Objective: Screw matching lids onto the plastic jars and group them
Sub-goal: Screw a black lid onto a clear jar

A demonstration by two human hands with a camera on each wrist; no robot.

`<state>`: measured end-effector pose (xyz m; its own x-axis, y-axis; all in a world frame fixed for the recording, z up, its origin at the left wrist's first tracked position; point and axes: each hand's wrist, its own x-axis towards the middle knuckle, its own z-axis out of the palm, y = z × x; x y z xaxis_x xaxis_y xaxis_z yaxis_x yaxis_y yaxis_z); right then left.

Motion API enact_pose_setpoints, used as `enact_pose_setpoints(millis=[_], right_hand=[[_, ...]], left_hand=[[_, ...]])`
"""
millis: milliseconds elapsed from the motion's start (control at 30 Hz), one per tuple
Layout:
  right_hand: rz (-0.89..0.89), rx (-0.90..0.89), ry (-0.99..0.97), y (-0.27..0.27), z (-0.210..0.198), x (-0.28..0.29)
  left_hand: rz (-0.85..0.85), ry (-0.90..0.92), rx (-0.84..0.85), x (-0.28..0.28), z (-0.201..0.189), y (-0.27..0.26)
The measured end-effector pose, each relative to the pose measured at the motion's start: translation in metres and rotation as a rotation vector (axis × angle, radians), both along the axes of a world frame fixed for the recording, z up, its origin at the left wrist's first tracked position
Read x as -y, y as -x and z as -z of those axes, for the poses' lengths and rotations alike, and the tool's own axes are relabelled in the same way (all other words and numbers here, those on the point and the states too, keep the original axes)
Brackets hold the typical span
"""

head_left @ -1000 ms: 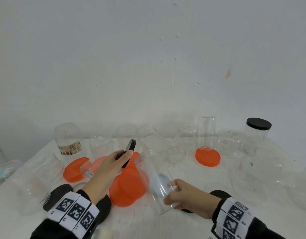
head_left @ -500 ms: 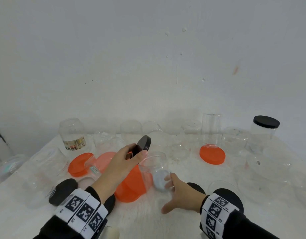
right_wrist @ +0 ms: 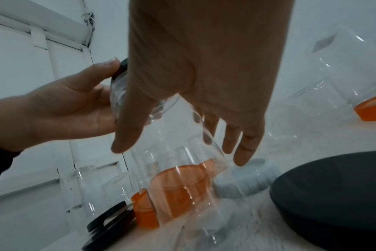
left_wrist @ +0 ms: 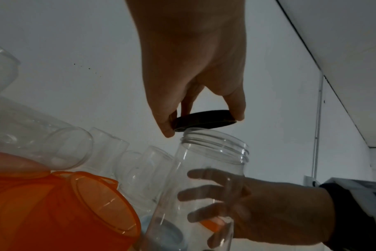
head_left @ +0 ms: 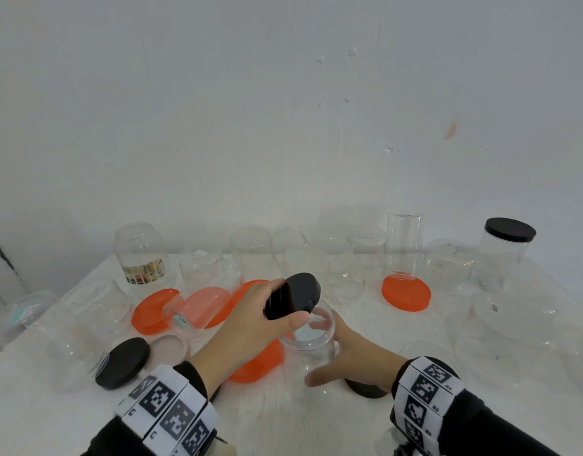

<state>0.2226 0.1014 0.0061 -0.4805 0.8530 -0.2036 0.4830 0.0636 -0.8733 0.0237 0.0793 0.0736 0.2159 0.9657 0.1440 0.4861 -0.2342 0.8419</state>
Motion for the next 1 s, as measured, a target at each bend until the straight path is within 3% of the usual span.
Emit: enact_pose_setpoints(millis=[400, 800, 1000], right_hand=[[-0.003, -0.073, -0.063, -0.004, 0.005, 0.002], [-0.006, -0.097, -0.053, -0.005, 0.006, 0.002], [-0.011, -0.106, -0.05, -0.006, 0.007, 0.002]], left_hand=[[0.098, -0.097, -0.235, 0.001, 0.016, -0.014], [0.091, -0.115, -0.267, 0.0, 0.018, -0.015], [0.079, -0.108, -0.203, -0.001, 0.026, -0.015]])
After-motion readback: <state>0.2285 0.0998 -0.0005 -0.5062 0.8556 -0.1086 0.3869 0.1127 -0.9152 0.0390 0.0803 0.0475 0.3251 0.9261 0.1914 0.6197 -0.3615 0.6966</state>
